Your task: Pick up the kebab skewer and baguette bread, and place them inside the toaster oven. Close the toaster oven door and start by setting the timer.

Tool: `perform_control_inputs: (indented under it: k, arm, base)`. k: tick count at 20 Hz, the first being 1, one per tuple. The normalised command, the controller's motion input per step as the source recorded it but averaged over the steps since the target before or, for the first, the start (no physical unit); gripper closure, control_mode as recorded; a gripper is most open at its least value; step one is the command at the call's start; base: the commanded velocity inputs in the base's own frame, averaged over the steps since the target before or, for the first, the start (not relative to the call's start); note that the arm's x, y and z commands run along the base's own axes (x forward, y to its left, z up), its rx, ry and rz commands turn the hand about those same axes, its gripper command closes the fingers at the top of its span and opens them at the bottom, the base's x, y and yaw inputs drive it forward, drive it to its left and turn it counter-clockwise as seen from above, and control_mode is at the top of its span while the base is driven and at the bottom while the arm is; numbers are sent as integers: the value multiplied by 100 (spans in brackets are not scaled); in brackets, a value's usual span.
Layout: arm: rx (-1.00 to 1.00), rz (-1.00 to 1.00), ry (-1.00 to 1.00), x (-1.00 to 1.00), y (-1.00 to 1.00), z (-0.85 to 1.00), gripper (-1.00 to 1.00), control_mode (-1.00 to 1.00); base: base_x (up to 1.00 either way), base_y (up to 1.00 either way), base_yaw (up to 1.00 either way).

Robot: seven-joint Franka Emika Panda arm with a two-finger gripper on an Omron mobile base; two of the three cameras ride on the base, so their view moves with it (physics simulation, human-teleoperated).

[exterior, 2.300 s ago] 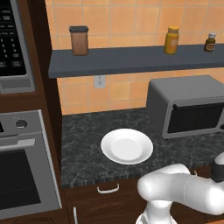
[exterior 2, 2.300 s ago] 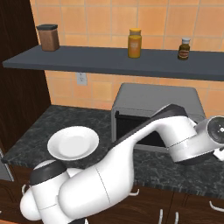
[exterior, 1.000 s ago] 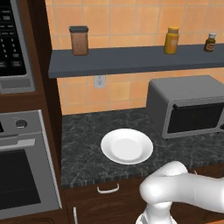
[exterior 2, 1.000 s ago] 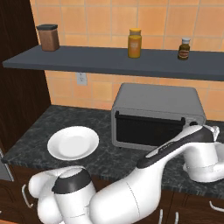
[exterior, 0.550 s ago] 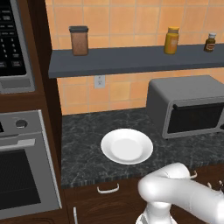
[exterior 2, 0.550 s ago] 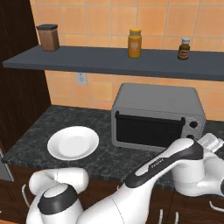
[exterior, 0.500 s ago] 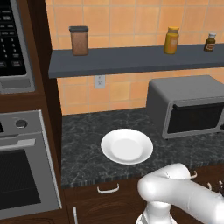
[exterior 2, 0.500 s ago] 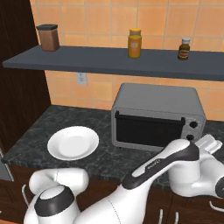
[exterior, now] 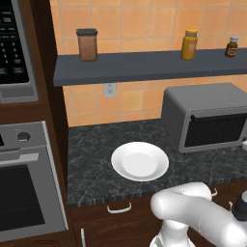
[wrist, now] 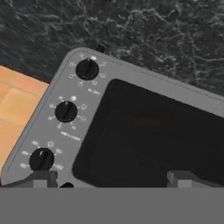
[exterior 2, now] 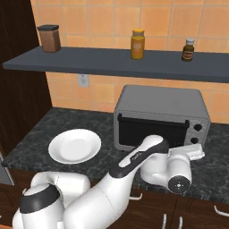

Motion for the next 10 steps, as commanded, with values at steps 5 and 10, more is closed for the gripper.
perform_control_inputs:
  k: [5, 10]
  arm:
    - [26, 0, -1, 6, -21, 0, -100, -100]
    - [21, 0, -6, 0, -29, 0, -100, -100]
  base:
    - [0, 0, 0]
    - [0, 0, 0]
